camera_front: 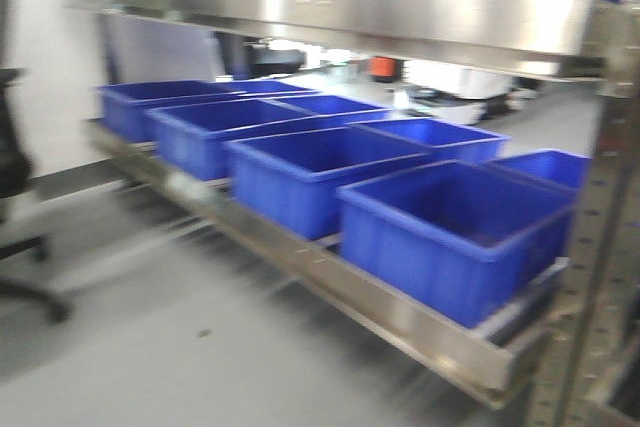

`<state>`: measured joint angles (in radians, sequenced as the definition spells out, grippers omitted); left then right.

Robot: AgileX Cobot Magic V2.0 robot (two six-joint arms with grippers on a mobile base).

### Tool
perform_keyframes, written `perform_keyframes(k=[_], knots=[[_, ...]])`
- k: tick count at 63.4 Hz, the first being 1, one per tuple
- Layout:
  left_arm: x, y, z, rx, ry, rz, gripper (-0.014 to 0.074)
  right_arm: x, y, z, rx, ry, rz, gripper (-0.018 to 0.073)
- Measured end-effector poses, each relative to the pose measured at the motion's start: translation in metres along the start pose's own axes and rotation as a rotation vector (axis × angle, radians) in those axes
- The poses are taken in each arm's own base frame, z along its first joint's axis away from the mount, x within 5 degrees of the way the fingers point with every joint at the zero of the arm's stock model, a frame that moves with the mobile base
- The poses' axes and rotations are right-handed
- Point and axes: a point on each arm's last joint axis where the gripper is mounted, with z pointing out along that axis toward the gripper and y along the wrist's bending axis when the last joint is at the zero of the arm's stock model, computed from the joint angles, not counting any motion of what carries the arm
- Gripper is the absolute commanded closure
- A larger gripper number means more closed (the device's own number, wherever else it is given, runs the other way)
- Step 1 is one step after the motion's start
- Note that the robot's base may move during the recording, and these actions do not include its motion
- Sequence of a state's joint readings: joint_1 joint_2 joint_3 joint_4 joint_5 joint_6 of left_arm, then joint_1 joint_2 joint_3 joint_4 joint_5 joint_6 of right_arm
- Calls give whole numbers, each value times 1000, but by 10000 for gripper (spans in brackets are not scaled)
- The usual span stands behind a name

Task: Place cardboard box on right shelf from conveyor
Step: 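Drive toward the steel shelf rack with blue bins, then approach the shelf and stop facing the upper steel shelf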

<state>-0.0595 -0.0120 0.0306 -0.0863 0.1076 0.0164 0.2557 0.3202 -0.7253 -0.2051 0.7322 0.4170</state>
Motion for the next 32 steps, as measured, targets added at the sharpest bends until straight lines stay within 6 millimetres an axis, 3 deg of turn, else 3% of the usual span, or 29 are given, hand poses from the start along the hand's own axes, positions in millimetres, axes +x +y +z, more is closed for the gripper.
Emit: perform_keyframes(k=[32], knots=[[0, 0, 0, 0, 0, 0, 715, 0, 0, 0, 0, 0, 0, 342]])
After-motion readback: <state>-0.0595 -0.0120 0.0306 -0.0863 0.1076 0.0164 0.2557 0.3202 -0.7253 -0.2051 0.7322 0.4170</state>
